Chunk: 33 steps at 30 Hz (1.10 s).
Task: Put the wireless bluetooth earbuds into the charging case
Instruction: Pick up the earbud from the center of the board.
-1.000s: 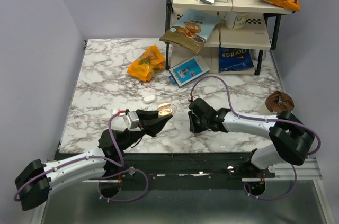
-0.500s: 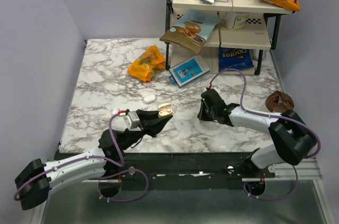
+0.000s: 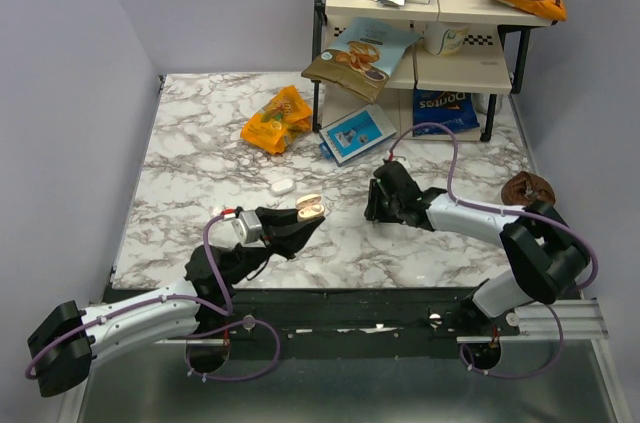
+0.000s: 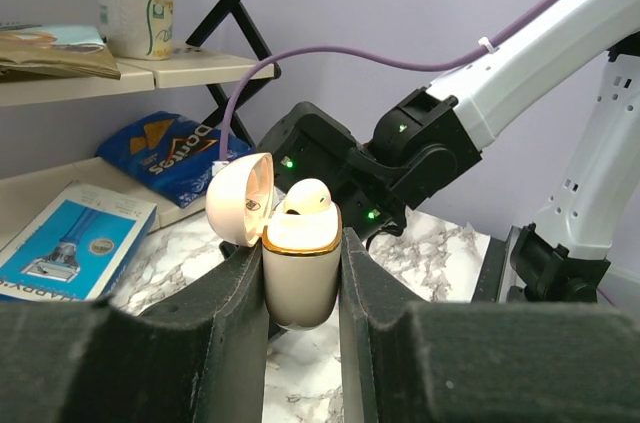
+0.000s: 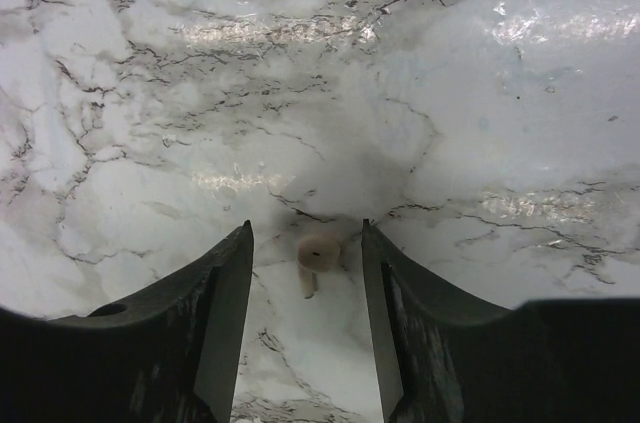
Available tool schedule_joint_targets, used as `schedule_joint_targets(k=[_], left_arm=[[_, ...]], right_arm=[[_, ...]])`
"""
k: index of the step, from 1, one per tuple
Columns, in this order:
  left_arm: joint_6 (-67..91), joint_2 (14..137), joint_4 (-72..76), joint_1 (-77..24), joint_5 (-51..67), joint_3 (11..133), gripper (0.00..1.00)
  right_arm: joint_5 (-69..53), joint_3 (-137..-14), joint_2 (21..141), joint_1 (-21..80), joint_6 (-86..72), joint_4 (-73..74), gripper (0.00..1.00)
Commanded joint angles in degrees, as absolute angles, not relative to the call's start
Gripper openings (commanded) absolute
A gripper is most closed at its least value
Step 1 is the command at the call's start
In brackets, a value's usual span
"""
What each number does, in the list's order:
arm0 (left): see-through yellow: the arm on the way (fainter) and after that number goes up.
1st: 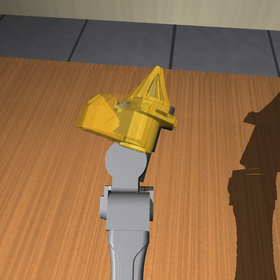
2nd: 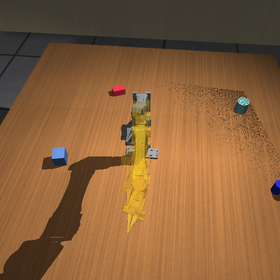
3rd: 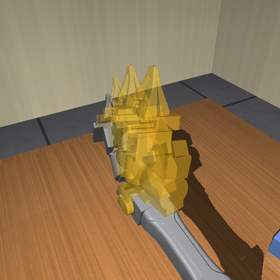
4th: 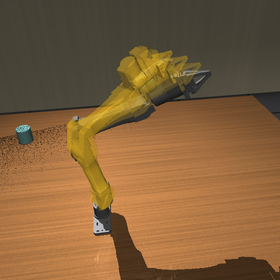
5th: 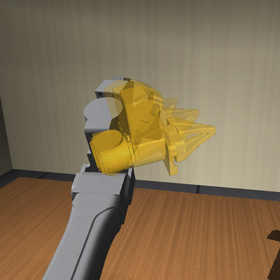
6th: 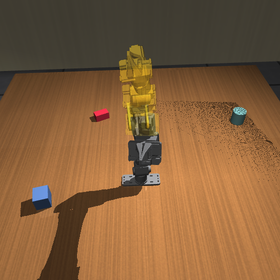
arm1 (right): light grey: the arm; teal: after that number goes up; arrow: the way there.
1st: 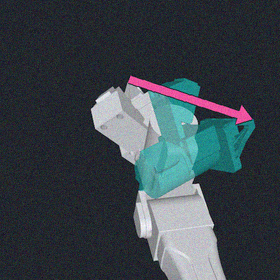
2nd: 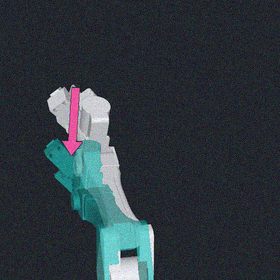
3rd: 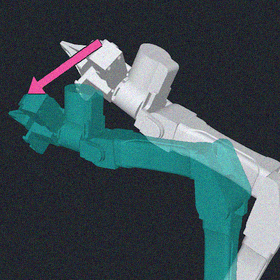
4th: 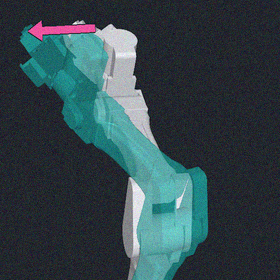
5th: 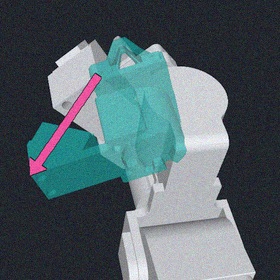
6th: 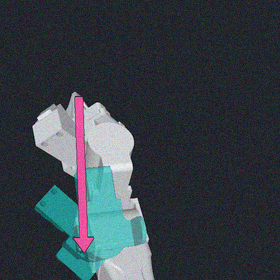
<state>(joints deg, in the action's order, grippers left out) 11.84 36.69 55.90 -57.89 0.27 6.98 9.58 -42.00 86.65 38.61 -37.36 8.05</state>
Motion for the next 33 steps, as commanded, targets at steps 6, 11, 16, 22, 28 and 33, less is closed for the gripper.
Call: schedule_joint_targets(k=[6, 11, 16, 22, 28, 33], left_arm=[[11.43, 36.3, 56.07, -58.1, -0.44, 6.33, 0.0], [11.43, 36.56, 56.25, -58.18, -0.44, 6.33, 0.0], [11.78, 36.91, 56.51, -58.18, -0.35, 6.42, 0.0], [11.69, 36.3, 56.08, -58.18, -0.61, 6.15, 0.0], [11.69, 36.04, 55.99, -58.27, -0.7, 5.98, 0.0], [11.78, 36.12, 56.25, -58.27, -0.62, 5.98, 0.0]], right_arm=[[8.97, -44.83, 87.98, 38.41, -28.75, 13.71, 0.53], [7.47, -44.39, 89.38, 38.41, -27.6, 14.06, 0.53], [6.07, -44.47, 91.14, 38.5, -27.33, 13.54, 0.53], [5.89, -44.82, 91.85, 39.02, -27.16, 13.45, 0.49], [5.36, -44.21, 91.14, 39.29, -27.42, 13.62, 0.46], [4.75, -43.33, 90.7, 39.99, -28.21, 13.54, 0.45]])
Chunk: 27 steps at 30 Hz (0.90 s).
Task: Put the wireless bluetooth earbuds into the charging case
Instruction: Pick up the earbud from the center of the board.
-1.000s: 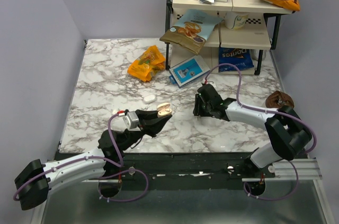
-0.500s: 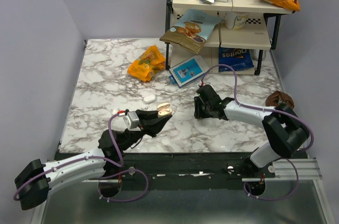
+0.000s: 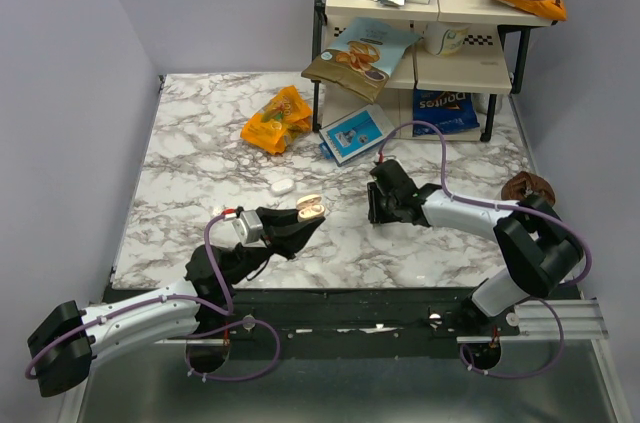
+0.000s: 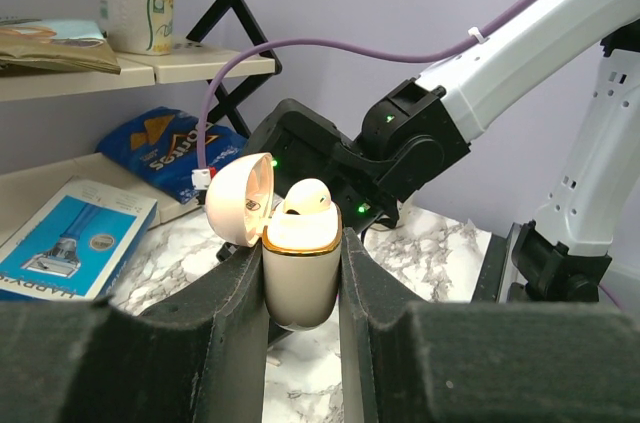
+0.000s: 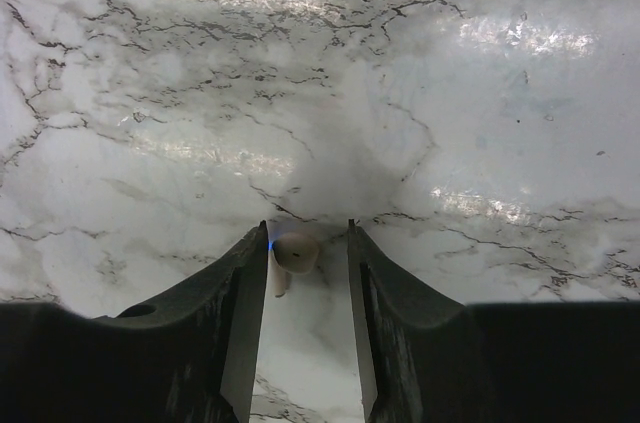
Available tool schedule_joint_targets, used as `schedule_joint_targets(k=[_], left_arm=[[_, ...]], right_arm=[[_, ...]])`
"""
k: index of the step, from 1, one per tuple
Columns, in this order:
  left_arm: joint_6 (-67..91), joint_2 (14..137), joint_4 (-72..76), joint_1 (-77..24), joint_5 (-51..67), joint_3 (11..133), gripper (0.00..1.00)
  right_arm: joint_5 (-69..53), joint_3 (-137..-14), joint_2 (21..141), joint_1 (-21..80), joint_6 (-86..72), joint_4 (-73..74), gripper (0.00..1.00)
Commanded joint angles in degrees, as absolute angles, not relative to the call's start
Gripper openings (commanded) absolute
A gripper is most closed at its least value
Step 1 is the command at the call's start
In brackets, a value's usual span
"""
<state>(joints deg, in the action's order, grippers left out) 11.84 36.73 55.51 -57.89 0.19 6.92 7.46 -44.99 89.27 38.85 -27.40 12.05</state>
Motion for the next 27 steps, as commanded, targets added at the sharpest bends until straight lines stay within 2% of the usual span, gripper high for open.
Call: schedule_joint_targets(k=[1, 9, 12, 27], left_arm=[[11.78, 36.21, 56.16, -58.27, -0.7, 5.98, 0.0], [11.95, 35.95, 56.34, -58.27, -0.53, 5.89, 0.0], [12.04, 35.6, 56.07, -58.27, -0.53, 5.89, 0.0], [12.04, 34.72, 55.2, -58.62, -0.7, 5.71, 0.0]], right_arm=[[4.75, -43.24, 90.62, 40.25, -28.3, 13.62, 0.46], [5.01, -43.77, 90.88, 41.57, -29.53, 14.32, 0.48], [5.1, -43.77, 90.79, 41.57, -30.23, 14.41, 0.45], [5.97, -42.72, 89.04, 41.57, -31.46, 14.15, 0.22]])
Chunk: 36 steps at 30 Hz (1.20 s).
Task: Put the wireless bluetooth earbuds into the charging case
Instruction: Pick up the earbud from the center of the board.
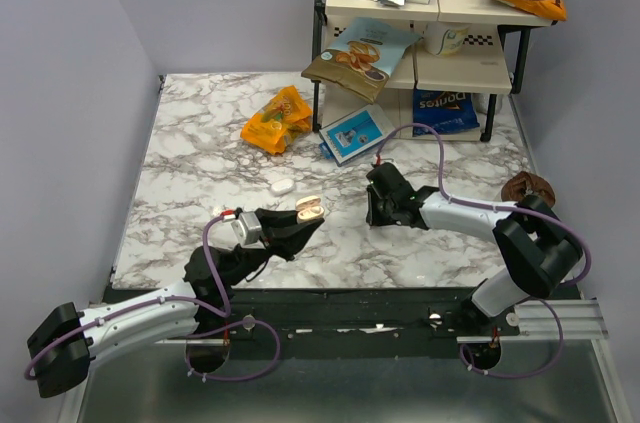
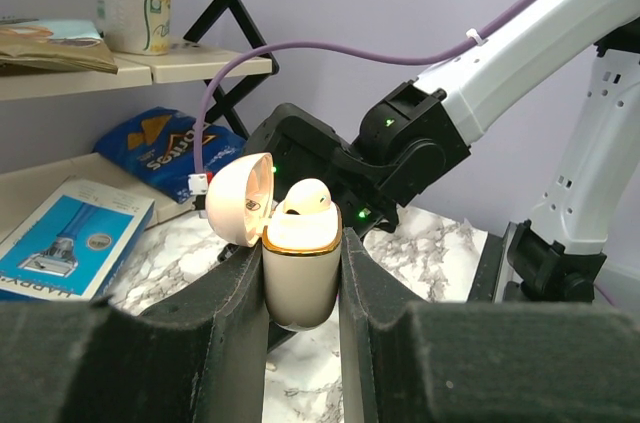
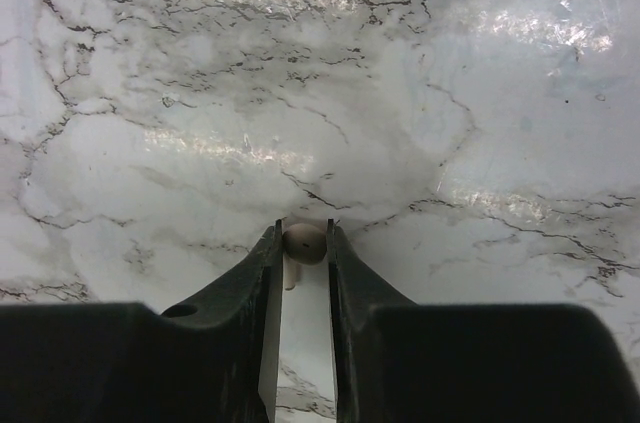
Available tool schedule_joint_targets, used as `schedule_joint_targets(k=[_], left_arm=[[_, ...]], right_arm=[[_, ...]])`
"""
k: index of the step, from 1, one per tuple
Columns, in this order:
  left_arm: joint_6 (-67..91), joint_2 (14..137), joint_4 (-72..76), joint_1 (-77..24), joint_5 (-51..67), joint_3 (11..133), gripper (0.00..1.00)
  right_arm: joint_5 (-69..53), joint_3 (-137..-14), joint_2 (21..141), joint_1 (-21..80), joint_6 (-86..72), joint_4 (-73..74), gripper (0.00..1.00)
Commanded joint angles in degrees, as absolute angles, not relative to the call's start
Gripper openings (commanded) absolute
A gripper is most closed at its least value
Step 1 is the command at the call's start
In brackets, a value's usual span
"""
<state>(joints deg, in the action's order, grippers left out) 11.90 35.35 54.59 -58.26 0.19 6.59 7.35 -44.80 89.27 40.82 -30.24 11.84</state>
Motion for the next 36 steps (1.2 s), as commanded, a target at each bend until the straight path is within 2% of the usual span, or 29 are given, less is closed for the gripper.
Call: schedule_joint_targets(k=[1, 7, 12, 22, 29, 36], left_arm=[[12.04, 34.72, 55.2, -58.62, -0.7, 5.71, 0.0], [11.87, 34.45, 54.41, -58.71, -1.41, 5.98, 0.0], [11.6, 35.33, 54.4, -58.71, -2.28, 6.33, 0.0], [8.71, 45.68, 61.25, -58.71, -5.36, 9.75, 0.0], [5.19, 57.56, 71.96, -58.71, -5.54, 15.11, 0.0], [5.09, 67.67, 79.98, -57.83, -2.38, 21.43, 0.0]], right_arm=[[5.89, -42.63, 87.73, 41.57, -31.55, 13.98, 0.2], [6.67, -41.31, 80.52, 41.57, -32.78, 11.96, 0.1], [8.79, -38.41, 69.29, 41.57, -31.56, 7.92, 0.01], [9.23, -34.8, 45.47, 42.19, -24.79, -4.13, 0.01], [6.51, -36.91, 37.45, 44.56, -20.04, -8.43, 0.01], [3.52, -36.13, 34.72, 47.98, -17.84, -15.64, 0.01]])
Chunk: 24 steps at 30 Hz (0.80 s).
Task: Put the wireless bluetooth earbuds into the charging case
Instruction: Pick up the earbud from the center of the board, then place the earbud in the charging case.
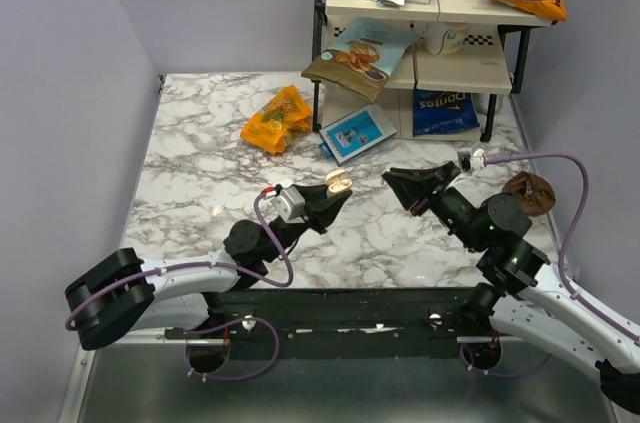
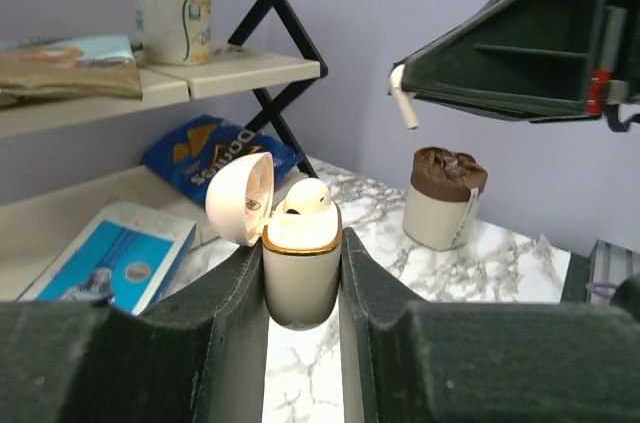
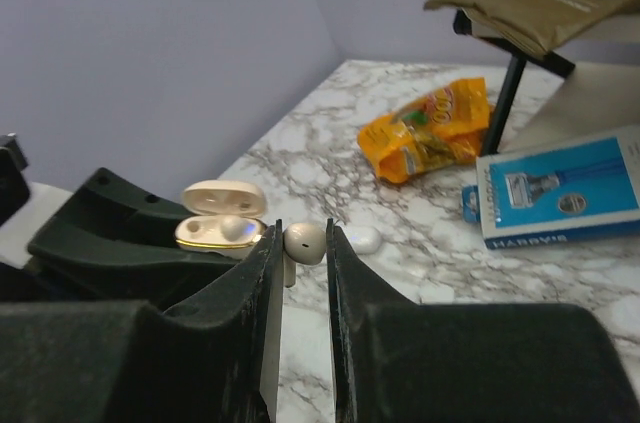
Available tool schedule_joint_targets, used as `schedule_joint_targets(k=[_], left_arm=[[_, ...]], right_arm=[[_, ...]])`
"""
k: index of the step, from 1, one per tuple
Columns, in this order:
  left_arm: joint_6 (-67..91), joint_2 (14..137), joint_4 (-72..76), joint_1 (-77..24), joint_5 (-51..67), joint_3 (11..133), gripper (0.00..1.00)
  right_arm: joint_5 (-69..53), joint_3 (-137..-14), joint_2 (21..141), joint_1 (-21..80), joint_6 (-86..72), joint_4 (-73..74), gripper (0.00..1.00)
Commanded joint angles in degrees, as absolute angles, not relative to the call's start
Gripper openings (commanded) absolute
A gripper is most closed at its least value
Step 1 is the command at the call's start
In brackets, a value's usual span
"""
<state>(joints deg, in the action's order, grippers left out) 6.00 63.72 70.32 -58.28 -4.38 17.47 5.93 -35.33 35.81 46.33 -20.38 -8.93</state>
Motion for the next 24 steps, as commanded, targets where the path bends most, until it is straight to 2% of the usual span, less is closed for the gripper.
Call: schedule_joint_targets(k=[1, 10, 24], left_arm=[[5.27, 69.15, 80.33, -57.57, -1.85, 21.88, 0.0], [6.77, 73.38, 81.91, -57.04, 0.0, 25.31, 0.0], [9.23, 73.56, 80.24, -57.04, 1.93, 26.19, 0.0]], right_arm=[[3.08, -36.04, 34.63, 48.16, -17.75, -16.51, 0.01], [2.02, -35.25, 37.26, 49.83, -16.79, -22.67, 0.01], [8.79, -34.63, 45.26, 55.1, -12.39, -31.46, 0.01]])
